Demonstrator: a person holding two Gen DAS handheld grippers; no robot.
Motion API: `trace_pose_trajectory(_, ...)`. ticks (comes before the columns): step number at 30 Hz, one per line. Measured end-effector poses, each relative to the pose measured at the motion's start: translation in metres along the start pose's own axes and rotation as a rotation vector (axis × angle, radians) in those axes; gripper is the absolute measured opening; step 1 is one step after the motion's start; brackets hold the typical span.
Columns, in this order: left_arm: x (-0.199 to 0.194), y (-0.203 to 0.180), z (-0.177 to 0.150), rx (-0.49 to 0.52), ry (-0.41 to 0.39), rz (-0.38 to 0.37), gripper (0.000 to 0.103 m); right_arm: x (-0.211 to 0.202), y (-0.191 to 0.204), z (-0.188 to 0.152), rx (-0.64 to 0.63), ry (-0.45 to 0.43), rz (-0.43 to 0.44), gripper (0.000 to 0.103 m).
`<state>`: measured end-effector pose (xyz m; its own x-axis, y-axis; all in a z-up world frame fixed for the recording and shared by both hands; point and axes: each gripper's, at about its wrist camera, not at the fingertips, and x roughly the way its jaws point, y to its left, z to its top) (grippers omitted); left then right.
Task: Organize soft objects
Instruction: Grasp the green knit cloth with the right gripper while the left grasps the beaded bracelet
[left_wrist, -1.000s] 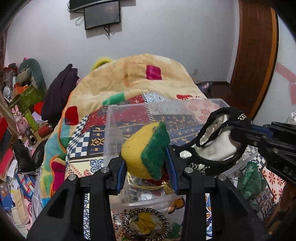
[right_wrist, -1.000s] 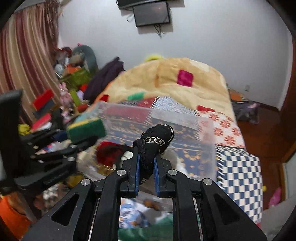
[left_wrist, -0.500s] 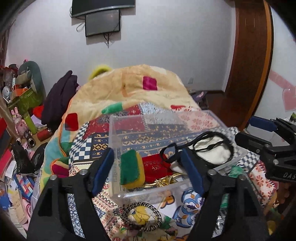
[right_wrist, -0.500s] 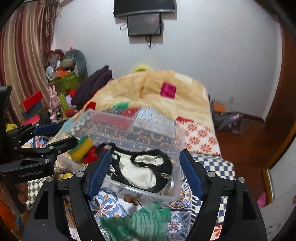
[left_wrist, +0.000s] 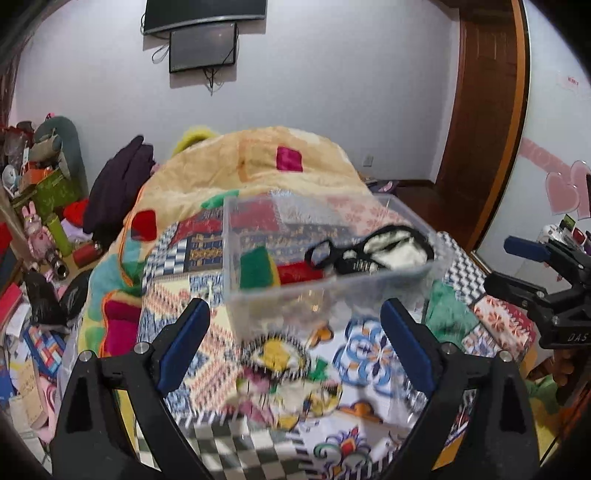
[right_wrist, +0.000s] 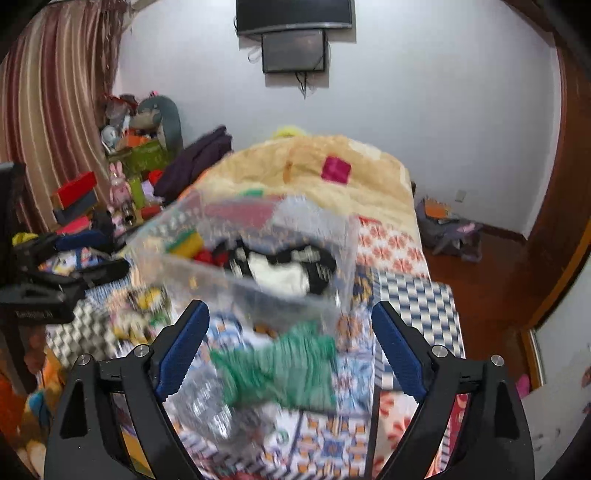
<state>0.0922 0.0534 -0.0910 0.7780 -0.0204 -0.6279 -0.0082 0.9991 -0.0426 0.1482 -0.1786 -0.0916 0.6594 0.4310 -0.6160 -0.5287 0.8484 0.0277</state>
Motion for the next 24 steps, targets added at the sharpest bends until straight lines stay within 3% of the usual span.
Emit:
trace_pose_trajectory(8, 0.013, 0.014, -0.032, -0.032, 0.013, 0.114, 0.094, 0.028, -0.016, -0.024, 0.064, 0.103, -0.001, 0.088)
trace_pose_trajectory(11, 0.017, 0.027, -0.033, -0.073, 0.024, 0.118, 0.080, 0.034, -0.024, -0.028, 0.106, 0.118, 0.021, 0.087)
trace_pose_trajectory(15, 0.030, 0.047, -0.032, -0.156, 0.059, 0.077, 0.065, 0.043, -0.027, -0.032, 0.138, 0.149, 0.064, 0.069)
trace_pose_trajectory(21, 0.047, 0.051, -0.039, -0.168, 0.127, 0.056, 0.042, 0.053, -0.013, -0.039, 0.109, 0.195, 0.096, 0.051)
trace_pose_trajectory(24, 0.048, 0.046, -0.040, -0.150, 0.135, 0.071, 0.041, 0.057, -0.007, -0.042, 0.086, 0.209, 0.096, 0.044)
